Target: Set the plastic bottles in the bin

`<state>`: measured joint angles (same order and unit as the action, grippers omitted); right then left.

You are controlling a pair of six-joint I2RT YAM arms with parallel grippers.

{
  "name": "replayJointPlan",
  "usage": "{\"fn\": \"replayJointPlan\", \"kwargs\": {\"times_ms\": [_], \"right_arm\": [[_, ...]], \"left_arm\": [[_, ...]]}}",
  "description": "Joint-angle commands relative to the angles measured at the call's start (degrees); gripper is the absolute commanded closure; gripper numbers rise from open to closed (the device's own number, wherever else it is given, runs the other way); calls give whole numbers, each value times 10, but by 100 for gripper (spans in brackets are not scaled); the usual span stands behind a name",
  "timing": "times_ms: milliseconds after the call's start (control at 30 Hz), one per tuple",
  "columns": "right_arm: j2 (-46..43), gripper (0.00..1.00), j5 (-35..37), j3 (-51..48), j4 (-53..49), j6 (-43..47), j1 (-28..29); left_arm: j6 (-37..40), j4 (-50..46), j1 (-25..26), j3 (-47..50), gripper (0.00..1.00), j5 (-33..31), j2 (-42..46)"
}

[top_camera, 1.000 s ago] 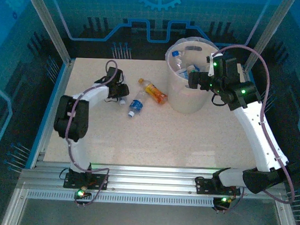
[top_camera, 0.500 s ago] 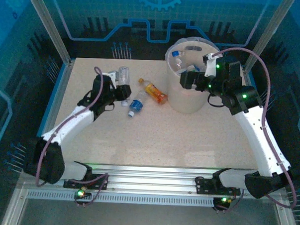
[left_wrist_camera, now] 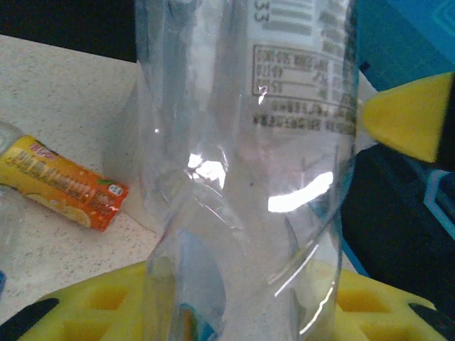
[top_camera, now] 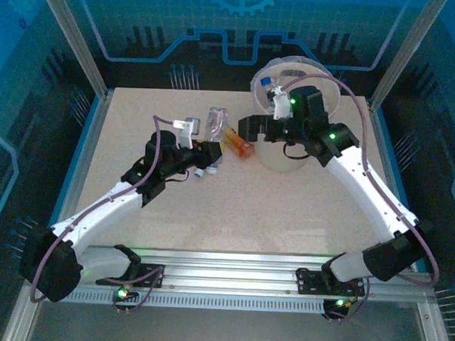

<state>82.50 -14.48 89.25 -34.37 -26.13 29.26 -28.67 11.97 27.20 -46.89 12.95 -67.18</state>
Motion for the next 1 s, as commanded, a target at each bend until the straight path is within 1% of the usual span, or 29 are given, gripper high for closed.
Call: {"fn": "replayJointPlan", "kwargs": {"times_ms": [0,300,567,667,800,867,933,967], "right_arm": [[16,0,-14,32,22,-2,25],[75,0,-20,84,21,-3,64],[106,0,-28,109,19,-5,77],[117,2,-31,115,17,-5,81],[123,11,-33,120,14,-3,82],[122,18,-29,121,14,-3,83],[119,30,-23,120,13,-1,83],[118,33,-21,120,13,0,83]], "left_arm": [[-15,56,9,16,57,24,17],[-10,98,24,23,57,51,16],[-10,123,28,27,56,59,20],[-10,131,30,29,56,65,22],[-10,133,31,30,55,68,25],[-10,133,31,31,55,69,26],[-9,133,31,31,55,70,29],[-9,133,32,32,54,70,30]]}}
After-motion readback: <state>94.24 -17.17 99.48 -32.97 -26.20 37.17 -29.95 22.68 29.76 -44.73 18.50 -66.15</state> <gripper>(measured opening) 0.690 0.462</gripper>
